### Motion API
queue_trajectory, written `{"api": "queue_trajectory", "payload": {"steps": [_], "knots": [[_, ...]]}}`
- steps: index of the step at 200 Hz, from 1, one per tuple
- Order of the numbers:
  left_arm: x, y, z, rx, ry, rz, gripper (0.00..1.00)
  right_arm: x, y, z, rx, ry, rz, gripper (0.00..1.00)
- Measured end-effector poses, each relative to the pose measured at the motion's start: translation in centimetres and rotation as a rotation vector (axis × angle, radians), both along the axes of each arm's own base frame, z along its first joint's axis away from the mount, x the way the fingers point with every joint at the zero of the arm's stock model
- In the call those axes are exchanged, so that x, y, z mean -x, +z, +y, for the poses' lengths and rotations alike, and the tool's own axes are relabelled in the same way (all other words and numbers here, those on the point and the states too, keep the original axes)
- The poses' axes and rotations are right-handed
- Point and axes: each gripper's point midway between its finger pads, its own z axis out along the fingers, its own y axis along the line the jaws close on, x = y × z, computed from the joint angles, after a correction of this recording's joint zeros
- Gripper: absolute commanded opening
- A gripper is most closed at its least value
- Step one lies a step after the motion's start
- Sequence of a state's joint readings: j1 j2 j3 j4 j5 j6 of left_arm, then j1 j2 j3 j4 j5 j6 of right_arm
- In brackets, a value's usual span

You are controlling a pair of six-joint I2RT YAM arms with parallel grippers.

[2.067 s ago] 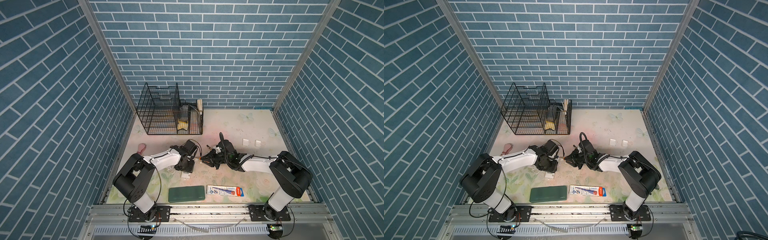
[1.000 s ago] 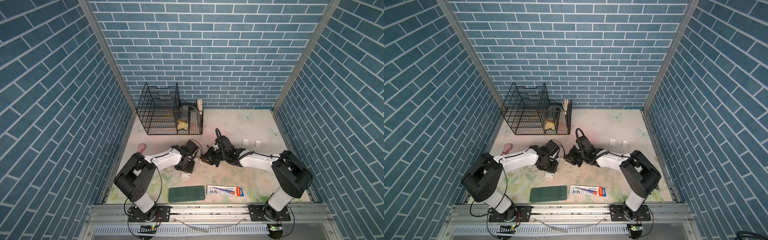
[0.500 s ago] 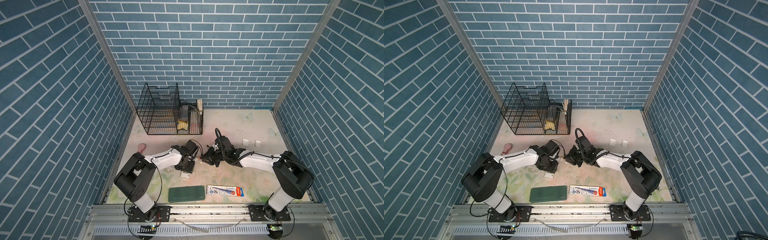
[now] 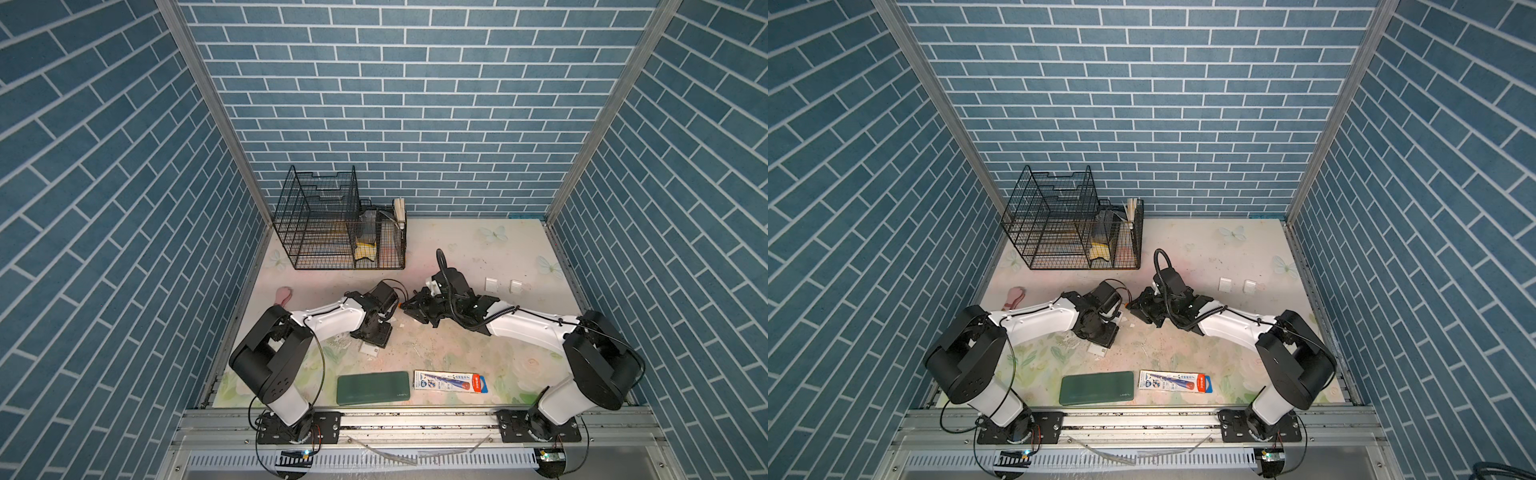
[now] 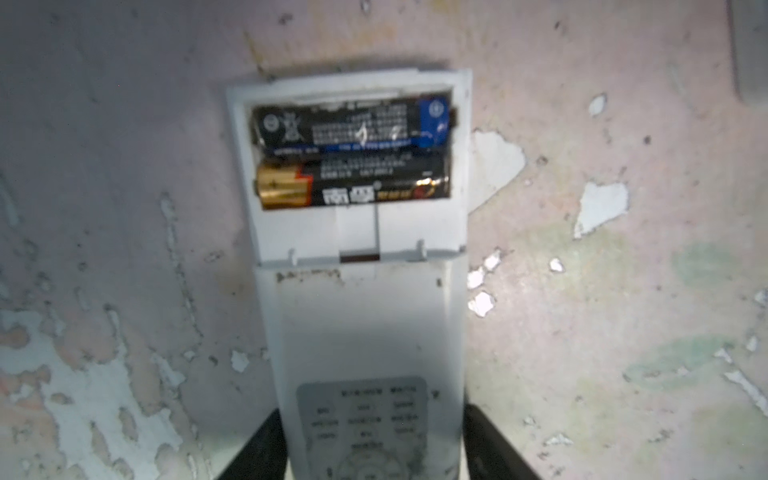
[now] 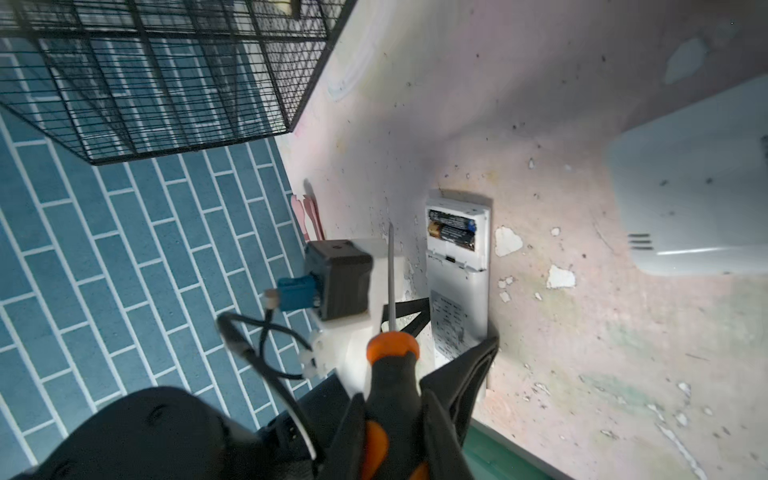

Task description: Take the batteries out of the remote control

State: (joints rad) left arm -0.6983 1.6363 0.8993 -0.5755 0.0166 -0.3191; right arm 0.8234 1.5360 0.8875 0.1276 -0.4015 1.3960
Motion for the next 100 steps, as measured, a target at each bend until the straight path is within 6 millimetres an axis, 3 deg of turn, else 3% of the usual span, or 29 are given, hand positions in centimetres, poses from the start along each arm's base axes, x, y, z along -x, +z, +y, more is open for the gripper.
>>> {"api": "queue_trajectory", "payload": {"steps": [40,100], "knots": [[0.0,0.0,0.5,-0.025,0.03,-0.007,0.84,0.2,2.1,-1.2,-0.001,0.003,-0.071,0.0],[-0.2,0.5,4.0,-0.122,0.192,-0.022,0.9,-0.5,1.6,-3.9,0.051,-0.005,-0.083,0.0]]}}
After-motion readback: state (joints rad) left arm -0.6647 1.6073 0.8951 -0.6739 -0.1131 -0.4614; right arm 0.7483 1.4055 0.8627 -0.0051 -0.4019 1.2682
